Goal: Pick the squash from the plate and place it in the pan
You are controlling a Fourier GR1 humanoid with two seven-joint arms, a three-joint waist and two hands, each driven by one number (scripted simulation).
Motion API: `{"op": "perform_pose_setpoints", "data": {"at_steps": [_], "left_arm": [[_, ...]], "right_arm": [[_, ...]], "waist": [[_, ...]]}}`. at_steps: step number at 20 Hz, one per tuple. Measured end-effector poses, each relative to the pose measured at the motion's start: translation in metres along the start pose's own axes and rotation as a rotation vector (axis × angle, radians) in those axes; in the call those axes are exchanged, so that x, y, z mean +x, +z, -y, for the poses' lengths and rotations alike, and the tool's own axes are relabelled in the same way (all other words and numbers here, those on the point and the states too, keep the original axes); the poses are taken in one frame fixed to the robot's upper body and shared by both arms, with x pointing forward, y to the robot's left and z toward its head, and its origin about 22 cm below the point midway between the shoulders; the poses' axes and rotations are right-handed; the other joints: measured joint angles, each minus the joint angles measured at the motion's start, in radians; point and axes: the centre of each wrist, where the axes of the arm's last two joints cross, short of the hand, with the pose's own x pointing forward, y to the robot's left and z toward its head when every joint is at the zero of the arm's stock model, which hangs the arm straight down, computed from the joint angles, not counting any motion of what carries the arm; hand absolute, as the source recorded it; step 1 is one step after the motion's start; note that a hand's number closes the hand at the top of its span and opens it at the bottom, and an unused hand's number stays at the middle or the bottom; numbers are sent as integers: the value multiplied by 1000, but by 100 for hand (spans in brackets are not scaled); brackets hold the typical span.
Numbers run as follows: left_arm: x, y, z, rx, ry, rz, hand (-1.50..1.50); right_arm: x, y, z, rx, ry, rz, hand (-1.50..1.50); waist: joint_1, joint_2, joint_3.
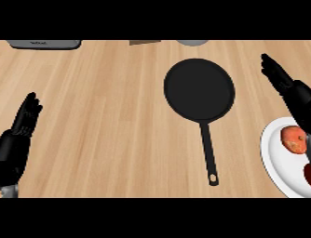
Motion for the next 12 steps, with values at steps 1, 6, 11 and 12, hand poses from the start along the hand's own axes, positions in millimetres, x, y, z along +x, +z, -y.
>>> {"op": "perform_pose_setpoints", "data": {"at_steps": [1,6,11,12], "left_arm": [[-1,0,-3,0,-10,-14,0],[-18,9,-11,11,-72,-117,0],[-33,23,-9,3,-82,-222,0],[-35,24,-8,-3,-80,-239,0]], "right_arm": [[-6,-1,2,-34,-17,-10,-150],[-31,11,47,-520,-183,-69,-150],[-93,61,75,-998,-212,-430,-150],[-103,72,74,-1078,-234,-488,-150]], "waist": [[-5,-7,-2],[-61,-22,-4],[-123,-26,-9],[-125,-29,-10]]}}
